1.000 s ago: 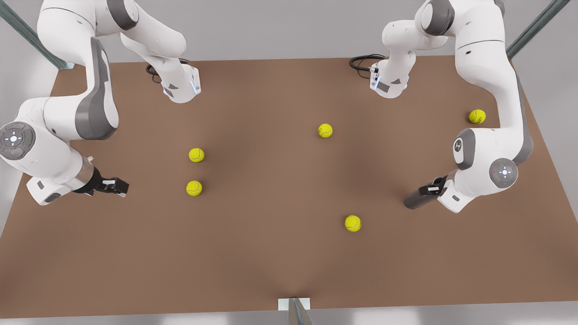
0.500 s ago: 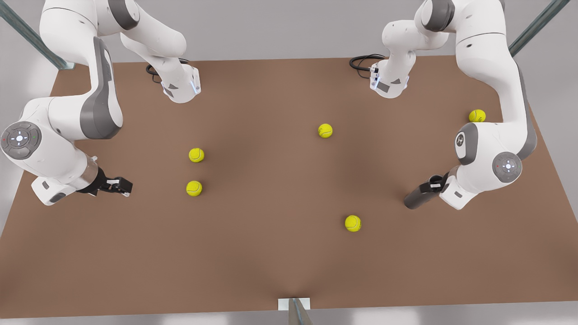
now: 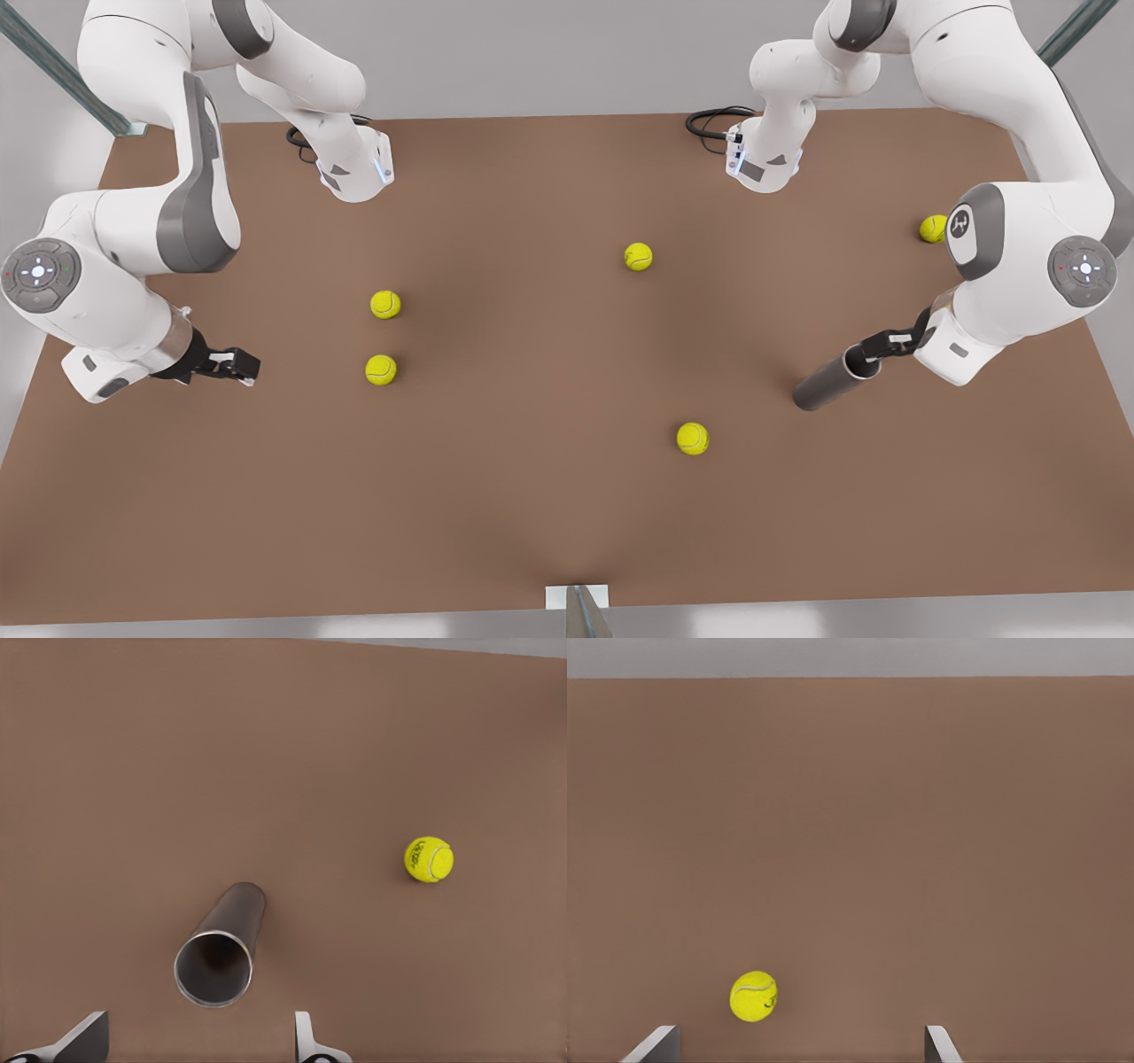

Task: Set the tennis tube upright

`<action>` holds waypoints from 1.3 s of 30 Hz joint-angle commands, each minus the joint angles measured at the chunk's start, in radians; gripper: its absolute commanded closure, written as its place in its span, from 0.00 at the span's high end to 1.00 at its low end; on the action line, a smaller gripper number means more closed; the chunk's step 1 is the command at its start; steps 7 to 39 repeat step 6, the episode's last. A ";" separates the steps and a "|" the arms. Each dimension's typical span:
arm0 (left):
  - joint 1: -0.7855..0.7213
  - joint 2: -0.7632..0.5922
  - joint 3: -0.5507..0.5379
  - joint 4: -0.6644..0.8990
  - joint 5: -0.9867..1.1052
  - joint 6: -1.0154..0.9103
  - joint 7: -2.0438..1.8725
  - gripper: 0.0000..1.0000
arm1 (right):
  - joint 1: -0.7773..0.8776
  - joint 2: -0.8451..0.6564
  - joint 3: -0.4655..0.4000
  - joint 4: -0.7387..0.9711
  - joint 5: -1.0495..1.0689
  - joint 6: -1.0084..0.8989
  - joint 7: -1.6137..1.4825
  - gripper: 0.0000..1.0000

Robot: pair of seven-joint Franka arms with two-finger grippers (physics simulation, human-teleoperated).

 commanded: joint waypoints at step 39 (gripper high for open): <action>0.000 0.000 0.000 0.000 -0.001 0.000 0.000 1.00 | 0.000 0.000 0.000 -0.001 0.002 0.000 -0.002 1.00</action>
